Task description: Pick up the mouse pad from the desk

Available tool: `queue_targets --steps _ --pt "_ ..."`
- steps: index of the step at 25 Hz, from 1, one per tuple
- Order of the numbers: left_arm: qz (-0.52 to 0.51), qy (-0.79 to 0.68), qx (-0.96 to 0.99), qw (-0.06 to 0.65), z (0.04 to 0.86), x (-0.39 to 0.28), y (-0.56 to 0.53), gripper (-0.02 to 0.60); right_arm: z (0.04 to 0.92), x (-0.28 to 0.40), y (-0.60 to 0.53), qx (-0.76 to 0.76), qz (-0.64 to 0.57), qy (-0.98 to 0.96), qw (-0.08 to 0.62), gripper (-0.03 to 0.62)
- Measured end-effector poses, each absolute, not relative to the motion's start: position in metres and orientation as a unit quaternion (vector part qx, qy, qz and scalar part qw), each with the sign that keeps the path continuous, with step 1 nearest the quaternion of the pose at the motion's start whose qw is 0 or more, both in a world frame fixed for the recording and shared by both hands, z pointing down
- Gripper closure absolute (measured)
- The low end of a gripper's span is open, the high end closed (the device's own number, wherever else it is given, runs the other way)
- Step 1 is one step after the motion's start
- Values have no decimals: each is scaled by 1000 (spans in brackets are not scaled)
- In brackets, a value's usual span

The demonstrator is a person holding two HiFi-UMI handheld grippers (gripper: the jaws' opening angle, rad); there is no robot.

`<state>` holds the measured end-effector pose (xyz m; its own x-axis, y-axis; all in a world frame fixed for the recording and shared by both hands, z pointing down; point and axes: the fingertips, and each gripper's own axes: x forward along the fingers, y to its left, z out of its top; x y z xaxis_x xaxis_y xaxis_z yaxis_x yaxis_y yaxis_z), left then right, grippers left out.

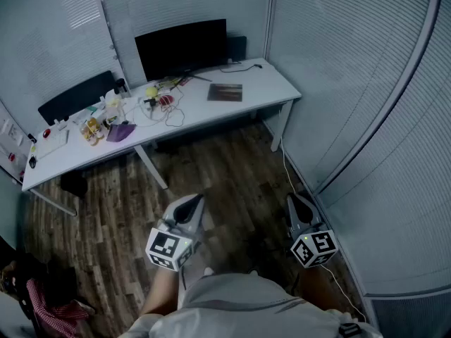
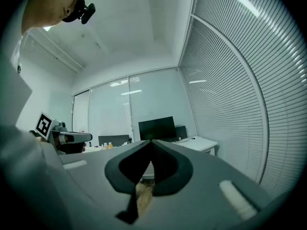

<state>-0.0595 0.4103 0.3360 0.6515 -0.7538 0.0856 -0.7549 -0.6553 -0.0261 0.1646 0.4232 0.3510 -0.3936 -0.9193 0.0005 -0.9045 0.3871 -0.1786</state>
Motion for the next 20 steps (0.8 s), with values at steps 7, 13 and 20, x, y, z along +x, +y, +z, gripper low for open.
queue_targets --steps 7,13,20 --pt "44 -409 911 16 343 -64 412 580 355 155 424 -546 -83 832 45 591" --pt "41 -410 911 20 347 -75 413 580 355 142 421 -541 -85 835 50 591" --pt "33 -406 913 30 350 -96 411 580 350 112 420 -512 -89 851 71 591"
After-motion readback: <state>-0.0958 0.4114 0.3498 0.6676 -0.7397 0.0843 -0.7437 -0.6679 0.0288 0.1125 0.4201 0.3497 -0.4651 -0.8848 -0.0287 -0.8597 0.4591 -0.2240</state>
